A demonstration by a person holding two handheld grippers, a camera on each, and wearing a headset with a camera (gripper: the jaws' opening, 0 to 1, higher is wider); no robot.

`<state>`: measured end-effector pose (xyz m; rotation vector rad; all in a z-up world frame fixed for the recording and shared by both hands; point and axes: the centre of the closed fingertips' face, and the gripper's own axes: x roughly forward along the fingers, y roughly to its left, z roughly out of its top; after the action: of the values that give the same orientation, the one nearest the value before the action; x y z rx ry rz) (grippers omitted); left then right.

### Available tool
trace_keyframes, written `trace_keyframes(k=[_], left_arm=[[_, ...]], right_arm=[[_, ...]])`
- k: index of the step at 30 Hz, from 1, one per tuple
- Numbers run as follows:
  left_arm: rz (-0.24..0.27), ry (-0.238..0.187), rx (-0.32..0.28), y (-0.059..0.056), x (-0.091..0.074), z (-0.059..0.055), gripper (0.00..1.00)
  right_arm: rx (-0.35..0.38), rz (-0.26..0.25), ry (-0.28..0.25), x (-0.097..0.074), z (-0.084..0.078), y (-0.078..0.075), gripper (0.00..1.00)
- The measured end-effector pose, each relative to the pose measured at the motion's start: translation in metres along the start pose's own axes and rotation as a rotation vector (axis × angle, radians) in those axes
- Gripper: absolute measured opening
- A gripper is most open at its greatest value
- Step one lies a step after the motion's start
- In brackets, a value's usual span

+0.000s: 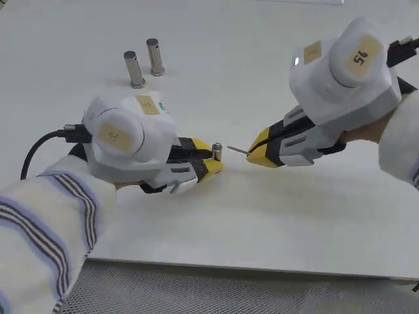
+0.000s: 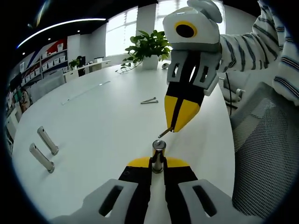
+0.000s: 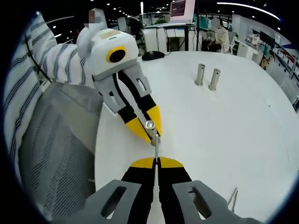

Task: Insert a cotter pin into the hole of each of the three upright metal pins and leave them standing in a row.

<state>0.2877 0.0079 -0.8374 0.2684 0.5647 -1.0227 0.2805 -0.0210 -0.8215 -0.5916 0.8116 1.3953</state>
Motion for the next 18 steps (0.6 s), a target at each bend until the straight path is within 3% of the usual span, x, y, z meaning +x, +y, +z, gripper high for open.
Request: trace_keyframes(k=[5,18], left_arm=[[-0.059,-0.001,0.044,-0.005,-0.001,-0.001,0.07],[-0.14,0.012,0.122,-0.011,-0.001,0.0,0.07]], right_arm=[[-0.021,0.029,-0.008,-0.001,0.002,0.005,0.02],[-0.069,0.054,0.009,0.001,0.002,0.011,0.02]])
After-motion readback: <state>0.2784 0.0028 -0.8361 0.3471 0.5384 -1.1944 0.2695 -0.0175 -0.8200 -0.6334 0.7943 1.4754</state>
